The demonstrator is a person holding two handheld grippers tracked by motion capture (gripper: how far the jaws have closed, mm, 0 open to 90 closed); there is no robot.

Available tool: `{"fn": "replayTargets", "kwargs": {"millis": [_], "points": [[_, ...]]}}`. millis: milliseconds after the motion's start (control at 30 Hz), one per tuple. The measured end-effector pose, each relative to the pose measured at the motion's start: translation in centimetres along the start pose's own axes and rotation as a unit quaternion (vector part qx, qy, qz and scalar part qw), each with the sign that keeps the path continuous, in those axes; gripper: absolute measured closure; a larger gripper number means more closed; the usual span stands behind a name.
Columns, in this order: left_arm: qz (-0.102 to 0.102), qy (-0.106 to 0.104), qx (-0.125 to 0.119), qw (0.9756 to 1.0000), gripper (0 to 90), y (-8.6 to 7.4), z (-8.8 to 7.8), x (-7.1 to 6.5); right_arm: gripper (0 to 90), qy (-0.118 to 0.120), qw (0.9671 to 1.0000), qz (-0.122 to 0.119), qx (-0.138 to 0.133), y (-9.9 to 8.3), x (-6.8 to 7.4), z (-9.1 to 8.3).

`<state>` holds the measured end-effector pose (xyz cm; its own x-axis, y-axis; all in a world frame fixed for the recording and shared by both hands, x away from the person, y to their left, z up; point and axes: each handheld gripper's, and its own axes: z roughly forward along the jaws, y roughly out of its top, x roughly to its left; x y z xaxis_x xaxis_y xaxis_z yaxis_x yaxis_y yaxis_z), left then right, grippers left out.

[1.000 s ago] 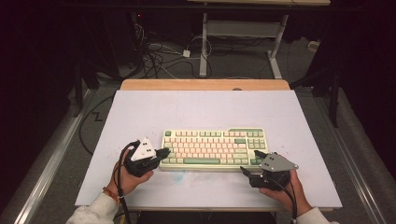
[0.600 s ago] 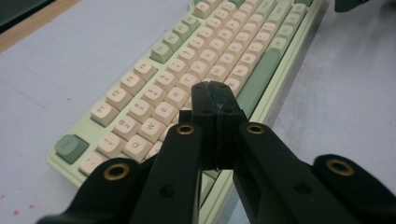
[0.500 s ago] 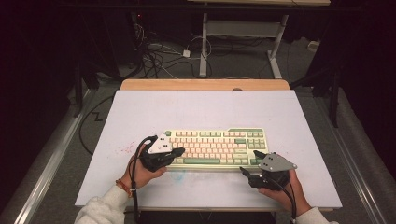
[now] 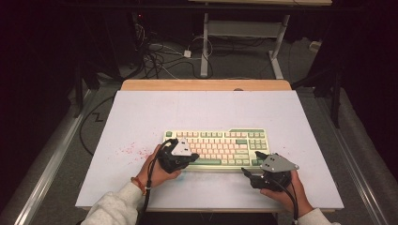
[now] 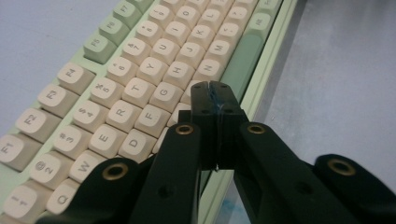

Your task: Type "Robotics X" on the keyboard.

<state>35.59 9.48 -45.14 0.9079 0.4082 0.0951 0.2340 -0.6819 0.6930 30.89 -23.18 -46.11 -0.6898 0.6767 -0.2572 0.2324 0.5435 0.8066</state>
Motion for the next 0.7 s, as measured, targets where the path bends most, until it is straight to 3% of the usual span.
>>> {"fn": "replayTargets", "kwargs": {"millis": [433,700], "points": [[0.020,-0.004,0.033,0.9992,87.3,0.6,1.5,-0.3,26.7,0.003,1.0000,-0.002,0.005,0.0,0.0,0.0],[0.028,0.009,0.023,0.9993,85.6,0.8,1.0,-0.5,26.7,0.003,1.0000,-0.002,0.004,0.0,0.0,0.0]]}}
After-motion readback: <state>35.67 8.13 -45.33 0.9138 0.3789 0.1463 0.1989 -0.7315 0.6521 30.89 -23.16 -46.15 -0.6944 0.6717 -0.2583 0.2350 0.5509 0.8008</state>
